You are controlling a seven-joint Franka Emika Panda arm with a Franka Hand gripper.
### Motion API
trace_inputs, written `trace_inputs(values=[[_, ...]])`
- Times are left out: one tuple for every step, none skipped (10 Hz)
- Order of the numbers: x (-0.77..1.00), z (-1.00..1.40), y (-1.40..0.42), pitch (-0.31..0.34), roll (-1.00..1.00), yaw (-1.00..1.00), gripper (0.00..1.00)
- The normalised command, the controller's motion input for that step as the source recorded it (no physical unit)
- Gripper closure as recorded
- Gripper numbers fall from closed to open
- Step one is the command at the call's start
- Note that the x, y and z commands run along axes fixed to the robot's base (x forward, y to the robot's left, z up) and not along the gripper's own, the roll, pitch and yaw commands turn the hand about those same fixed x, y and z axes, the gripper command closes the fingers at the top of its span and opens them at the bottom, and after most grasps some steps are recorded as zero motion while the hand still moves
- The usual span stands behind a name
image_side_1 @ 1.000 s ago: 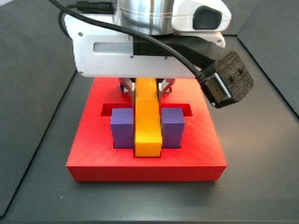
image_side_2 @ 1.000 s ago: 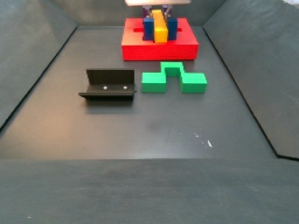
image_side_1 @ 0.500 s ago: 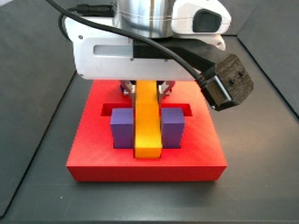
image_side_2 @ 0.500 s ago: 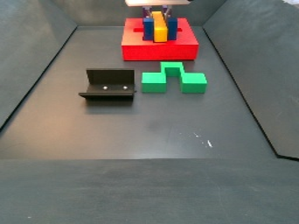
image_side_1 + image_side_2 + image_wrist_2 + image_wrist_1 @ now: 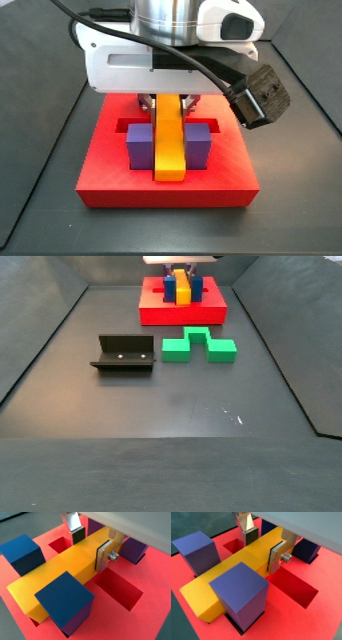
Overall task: Pick up the yellow object. Move up. Move to above the board. Insert the yellow object.
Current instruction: Insert the yellow object.
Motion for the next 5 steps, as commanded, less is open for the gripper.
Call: trace_inputs(values=[[0.17, -0.2, 0.0, 0.011, 0.0, -0.2, 1.0], [0.17, -0.18, 0.0, 0.011, 0.0, -0.18, 1.0], [0.12, -0.18, 0.0, 0.019, 0.0, -0.14, 1.0], [0.02, -0.13, 0.0, 0.029, 0.0, -0.05, 1.0], [0.0, 0.0, 0.0, 0.0, 0.0, 0.0, 1.0]])
